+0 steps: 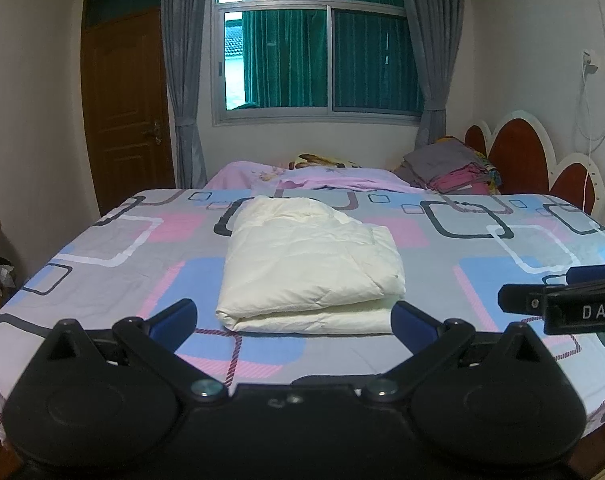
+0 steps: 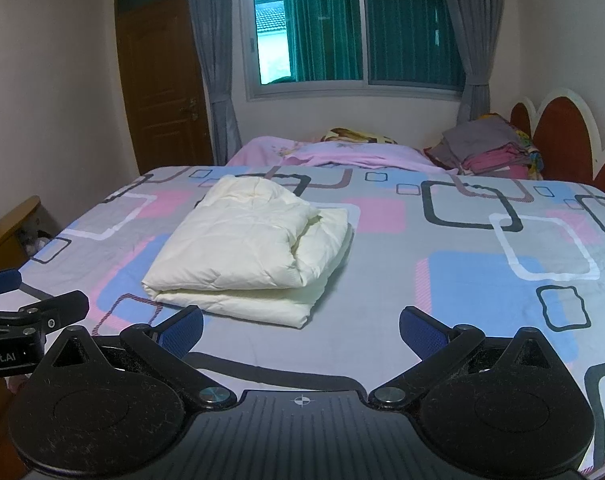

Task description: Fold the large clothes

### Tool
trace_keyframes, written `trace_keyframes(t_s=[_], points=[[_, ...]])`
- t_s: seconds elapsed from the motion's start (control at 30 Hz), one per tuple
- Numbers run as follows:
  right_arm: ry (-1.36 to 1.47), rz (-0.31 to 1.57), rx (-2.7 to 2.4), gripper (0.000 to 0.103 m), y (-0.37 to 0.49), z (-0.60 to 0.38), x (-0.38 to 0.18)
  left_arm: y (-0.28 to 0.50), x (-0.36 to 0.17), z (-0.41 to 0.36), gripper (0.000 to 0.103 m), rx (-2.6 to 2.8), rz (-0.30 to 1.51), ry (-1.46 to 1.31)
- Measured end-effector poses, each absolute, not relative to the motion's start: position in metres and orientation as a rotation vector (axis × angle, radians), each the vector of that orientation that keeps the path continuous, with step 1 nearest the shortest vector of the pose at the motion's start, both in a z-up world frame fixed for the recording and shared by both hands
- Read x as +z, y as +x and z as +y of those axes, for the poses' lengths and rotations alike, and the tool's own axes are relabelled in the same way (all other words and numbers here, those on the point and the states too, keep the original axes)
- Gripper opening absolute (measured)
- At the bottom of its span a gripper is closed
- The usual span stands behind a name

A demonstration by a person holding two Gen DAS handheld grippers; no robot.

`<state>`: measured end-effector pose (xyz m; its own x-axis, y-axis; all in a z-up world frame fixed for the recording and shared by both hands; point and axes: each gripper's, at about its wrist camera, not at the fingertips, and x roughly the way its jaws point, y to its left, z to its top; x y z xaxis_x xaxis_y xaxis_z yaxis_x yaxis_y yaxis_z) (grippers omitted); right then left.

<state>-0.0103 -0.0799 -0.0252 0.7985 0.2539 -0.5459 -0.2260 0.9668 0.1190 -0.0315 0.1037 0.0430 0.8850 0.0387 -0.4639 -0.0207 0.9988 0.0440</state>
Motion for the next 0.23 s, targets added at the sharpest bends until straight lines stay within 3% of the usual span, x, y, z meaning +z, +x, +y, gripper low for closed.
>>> trace_keyframes(t_s=[0.23], points=[[0.05,0.596,0.263,0.103,-0.0106,-0.08,-0.0255,-0.031,0.04,0.1005,0.103,0.014,0.494,0.033]])
